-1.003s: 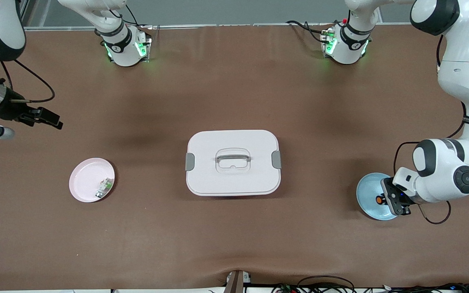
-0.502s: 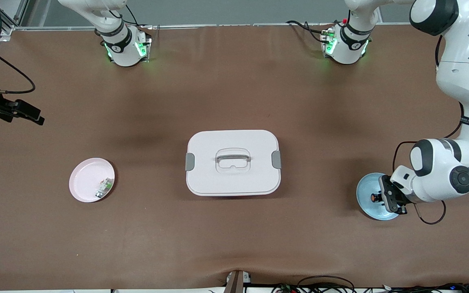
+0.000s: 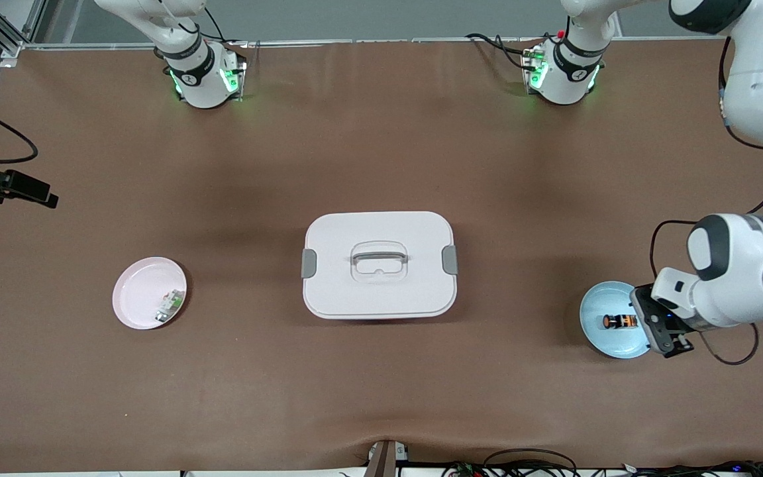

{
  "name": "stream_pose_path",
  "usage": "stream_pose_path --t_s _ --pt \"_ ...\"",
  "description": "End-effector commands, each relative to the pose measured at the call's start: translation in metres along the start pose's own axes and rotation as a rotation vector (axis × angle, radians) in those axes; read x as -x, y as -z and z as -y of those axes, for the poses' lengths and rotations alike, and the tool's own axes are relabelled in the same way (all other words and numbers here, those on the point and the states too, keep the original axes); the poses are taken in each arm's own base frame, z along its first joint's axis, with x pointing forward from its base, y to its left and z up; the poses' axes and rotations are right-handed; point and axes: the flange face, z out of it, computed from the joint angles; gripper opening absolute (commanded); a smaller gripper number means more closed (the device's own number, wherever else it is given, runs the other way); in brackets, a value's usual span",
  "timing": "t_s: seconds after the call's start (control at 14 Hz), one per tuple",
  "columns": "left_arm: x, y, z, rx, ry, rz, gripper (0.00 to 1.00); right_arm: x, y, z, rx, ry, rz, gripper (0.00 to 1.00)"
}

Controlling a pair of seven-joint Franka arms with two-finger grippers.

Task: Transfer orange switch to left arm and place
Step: 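Lower the switch onto the blue plate and open the left gripper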

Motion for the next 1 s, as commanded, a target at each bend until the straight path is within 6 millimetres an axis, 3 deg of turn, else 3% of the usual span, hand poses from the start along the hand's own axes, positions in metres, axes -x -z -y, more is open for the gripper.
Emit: stream_pose_path --t_s 0.0,0.43,0.57,0.72,0.86,0.93 --pt "-0.01 0.054 -0.017 0.017 0.183 0.013 1.0 -0.001 0.002 -0.003 0.004 0.012 0.025 1.0" --pt "-0.028 0.12 -0.046 0.052 0.653 0.035 1.0 -0.001 -0.003 -0.008 0.004 0.071 0.037 1.0" --pt "-0.032 0.126 -0.05 0.059 0.74 0.049 1.0 0.002 -0.014 -0.007 0.009 0.025 0.052 1.0" --pt "-0.026 0.14 -0.051 0.039 0.772 0.044 1.0 0.012 -0.025 -0.006 0.011 0.026 0.021 1.0" --pt "0.0 0.161 -0.046 0.016 0.85 0.032 1.0 0.024 -0.03 -0.005 0.012 0.029 -0.009 1.0" --pt "0.002 0.169 -0.048 0.009 0.896 0.024 1.0 0.025 -0.03 -0.007 0.011 0.026 -0.009 1.0"
